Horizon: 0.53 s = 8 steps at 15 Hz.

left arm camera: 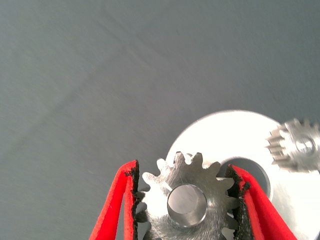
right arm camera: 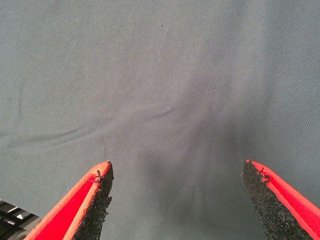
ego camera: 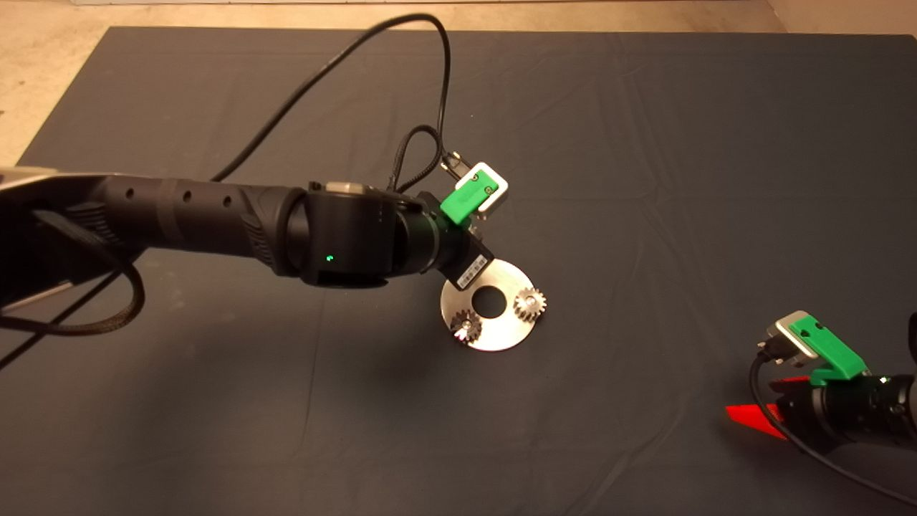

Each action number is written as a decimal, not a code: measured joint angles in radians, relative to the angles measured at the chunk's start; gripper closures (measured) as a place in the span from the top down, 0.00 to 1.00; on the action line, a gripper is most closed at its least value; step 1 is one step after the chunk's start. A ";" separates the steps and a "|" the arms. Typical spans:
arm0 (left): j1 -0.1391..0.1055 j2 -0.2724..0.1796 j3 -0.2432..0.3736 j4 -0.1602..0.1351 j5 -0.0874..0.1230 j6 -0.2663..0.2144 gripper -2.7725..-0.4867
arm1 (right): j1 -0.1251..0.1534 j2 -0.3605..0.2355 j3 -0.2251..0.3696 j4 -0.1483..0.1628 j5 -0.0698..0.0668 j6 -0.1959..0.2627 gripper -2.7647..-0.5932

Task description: Install three planetary gears onto the carrier pins

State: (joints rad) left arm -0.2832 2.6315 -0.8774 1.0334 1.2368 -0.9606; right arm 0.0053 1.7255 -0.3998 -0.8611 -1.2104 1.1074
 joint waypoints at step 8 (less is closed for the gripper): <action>0.035 0.001 -0.020 0.041 -0.004 0.000 0.15 | 0.000 -0.001 0.001 0.000 0.000 0.000 0.61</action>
State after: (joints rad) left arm -0.2482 2.6323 -0.8972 1.0745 1.2330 -0.9602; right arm 0.0053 1.7247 -0.3991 -0.8611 -1.2109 1.1074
